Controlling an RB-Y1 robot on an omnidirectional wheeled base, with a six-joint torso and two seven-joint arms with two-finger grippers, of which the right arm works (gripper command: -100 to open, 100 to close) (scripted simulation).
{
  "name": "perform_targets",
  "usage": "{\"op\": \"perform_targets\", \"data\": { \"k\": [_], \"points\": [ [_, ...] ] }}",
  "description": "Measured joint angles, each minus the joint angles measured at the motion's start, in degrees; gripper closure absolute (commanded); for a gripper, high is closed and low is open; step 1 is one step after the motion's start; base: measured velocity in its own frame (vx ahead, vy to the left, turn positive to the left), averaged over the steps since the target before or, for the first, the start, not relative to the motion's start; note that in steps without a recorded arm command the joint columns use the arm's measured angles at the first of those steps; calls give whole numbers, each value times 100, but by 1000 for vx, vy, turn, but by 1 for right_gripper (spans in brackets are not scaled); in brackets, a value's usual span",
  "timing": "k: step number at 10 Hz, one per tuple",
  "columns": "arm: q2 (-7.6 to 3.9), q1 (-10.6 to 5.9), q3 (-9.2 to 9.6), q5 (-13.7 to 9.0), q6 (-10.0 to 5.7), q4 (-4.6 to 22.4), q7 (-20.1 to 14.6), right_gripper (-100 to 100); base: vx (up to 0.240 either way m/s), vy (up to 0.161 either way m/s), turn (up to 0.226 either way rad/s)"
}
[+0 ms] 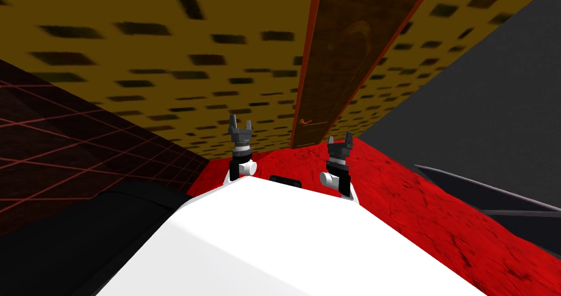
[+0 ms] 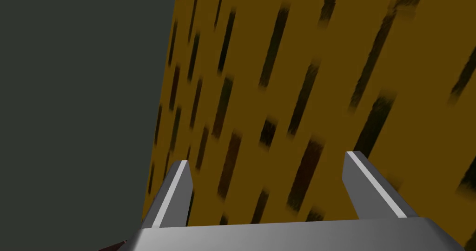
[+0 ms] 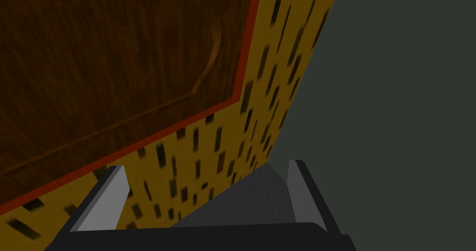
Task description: Pull the door open
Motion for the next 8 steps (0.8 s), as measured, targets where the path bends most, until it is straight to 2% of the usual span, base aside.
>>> {"op": "perform_targets", "data": {
  "k": [3, 5, 8],
  "points": [
    [-100, -285, -55, 34, -51, 566, 2, -100, 93, -52, 97],
    [-128, -447, -55, 80, -104, 936, 31, -100, 97, -48, 97],
    [-225, -613, -99, 98, -181, 1375, 12, -100, 60, -31, 65]
  ]
}}
